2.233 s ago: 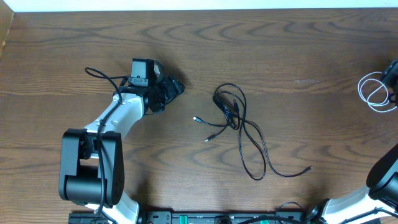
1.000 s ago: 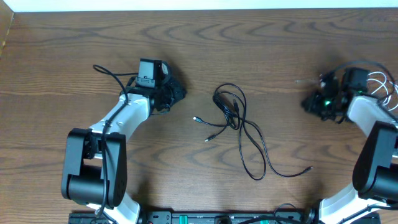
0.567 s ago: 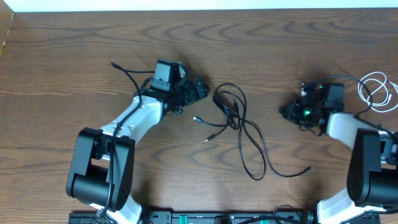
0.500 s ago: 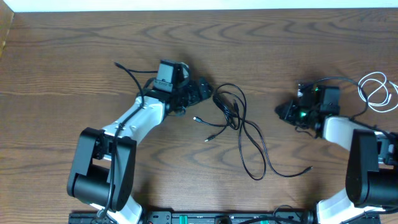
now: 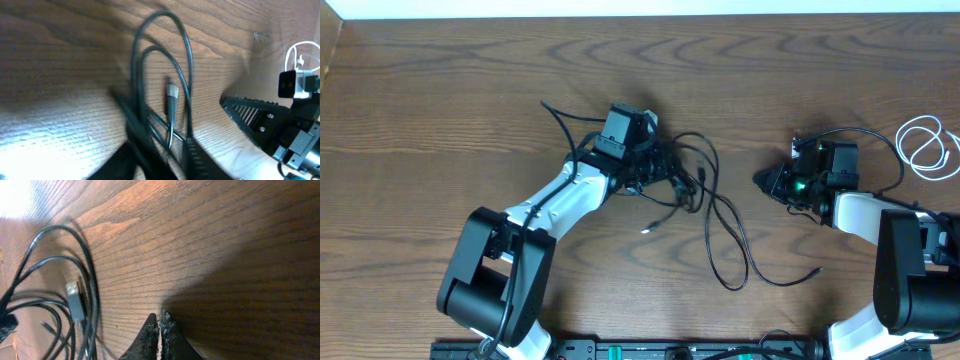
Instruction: Untangle cables
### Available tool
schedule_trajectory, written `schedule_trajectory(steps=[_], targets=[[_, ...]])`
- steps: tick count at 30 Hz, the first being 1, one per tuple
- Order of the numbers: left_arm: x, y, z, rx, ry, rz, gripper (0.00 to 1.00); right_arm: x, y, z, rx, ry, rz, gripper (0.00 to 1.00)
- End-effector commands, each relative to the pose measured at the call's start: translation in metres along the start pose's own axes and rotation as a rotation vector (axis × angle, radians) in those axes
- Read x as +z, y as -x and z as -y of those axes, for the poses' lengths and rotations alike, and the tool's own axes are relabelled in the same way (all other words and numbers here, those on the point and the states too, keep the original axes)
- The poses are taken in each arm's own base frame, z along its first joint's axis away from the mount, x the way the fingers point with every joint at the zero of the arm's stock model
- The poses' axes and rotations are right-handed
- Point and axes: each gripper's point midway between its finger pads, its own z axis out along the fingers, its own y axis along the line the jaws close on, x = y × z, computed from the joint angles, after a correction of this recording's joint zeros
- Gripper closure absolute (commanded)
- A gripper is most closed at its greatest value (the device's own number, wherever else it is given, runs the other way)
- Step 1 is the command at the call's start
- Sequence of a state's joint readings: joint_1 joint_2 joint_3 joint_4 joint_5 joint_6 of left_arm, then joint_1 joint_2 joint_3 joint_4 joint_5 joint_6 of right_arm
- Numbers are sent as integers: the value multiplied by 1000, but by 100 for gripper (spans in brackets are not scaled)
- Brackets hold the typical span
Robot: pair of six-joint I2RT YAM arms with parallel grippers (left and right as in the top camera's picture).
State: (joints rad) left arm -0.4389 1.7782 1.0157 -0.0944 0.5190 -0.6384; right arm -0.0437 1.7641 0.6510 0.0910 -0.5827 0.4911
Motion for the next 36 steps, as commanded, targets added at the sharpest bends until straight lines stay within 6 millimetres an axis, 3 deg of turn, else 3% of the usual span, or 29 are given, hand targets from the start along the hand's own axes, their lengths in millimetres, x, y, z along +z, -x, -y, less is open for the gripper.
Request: schedule_trajectory(steps=[1, 3, 4, 9, 10, 12, 17, 21, 25, 30, 36], targets=[[0, 4, -4, 45, 23, 19, 74, 8, -34, 48, 79, -181, -59, 98], [0, 5, -5, 134, 31, 23, 75, 8, -35, 48, 79, -181, -60, 99], [0, 5, -5, 187, 31, 22, 81, 8, -35, 48, 79, -180, -59, 99], [0, 4, -4, 372, 29, 17, 81, 8, -35, 46, 61, -167, -66, 99], [0, 2, -1, 389, 4, 5, 88, 9, -36, 41, 26, -136, -74, 99], [-1, -6, 13, 463, -84, -28, 90, 10, -36, 32, -31, -84, -86, 97], [-17, -33, 54, 604, -401, -126, 90, -1, -37, -18, -199, 206, -125, 92], [-32, -34, 65, 602, -524, -143, 90, -34, -36, -74, -313, 519, -134, 87], [-46, -33, 72, 598, -624, -152, 90, -59, -51, -112, -439, 730, -163, 83], [-70, -40, 82, 639, -793, -177, 91, -88, -75, -154, -648, 1016, -202, 83], [-78, -39, 82, 687, -849, -158, 92, -90, -92, -181, -765, 1072, -235, 82]])
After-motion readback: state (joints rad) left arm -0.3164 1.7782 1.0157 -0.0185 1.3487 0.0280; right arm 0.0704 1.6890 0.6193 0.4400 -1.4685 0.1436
